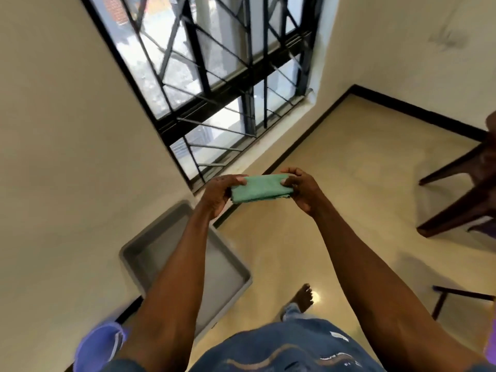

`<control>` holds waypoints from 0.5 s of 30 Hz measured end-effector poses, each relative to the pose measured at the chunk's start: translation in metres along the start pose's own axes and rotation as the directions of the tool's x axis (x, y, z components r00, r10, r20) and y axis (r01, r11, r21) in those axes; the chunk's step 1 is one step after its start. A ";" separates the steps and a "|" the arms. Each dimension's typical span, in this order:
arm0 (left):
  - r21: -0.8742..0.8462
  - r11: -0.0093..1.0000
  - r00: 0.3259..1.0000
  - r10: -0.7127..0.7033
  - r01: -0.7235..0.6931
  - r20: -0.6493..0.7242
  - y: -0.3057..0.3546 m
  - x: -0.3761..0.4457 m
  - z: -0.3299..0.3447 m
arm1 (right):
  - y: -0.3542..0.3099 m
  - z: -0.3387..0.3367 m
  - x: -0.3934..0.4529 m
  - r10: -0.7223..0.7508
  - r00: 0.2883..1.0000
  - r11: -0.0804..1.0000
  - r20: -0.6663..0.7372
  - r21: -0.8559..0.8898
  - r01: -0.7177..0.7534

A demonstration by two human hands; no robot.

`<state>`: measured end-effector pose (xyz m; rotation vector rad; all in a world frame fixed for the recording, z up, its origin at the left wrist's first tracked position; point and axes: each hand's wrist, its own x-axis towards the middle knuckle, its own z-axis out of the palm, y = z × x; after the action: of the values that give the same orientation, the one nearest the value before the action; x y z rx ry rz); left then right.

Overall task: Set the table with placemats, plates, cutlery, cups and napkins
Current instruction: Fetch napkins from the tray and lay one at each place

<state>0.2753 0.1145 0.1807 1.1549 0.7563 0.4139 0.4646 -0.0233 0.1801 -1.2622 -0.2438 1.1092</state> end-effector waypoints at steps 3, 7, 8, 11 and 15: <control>0.117 0.990 0.988 -0.091 0.076 0.123 0.013 0.056 0.048 | -0.040 -0.050 0.030 -0.045 0.997 0.999 -0.066 -0.025 0.043; 0.425 0.891 0.874 -0.326 0.157 0.361 0.028 0.121 0.131 | -0.086 -0.115 0.056 -0.100 0.991 0.988 -0.086 -0.123 0.089; 0.495 0.859 0.836 -0.364 0.130 0.411 0.028 0.140 0.161 | -0.097 -0.136 0.061 -0.120 0.984 0.988 -0.130 -0.116 0.105; 0.527 0.845 0.792 -0.383 0.092 0.476 0.017 0.179 0.241 | -0.117 -0.190 0.067 -0.124 0.958 0.988 -0.260 0.053 0.142; 0.393 0.911 0.812 -0.322 0.126 0.486 -0.010 0.216 0.336 | -0.125 -0.262 0.059 0.000 0.947 0.969 -0.321 0.236 0.080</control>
<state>0.6648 0.0286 0.1698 1.4025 0.4593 -0.2682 0.7408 -0.1310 0.1692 -1.1862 0.1107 0.8540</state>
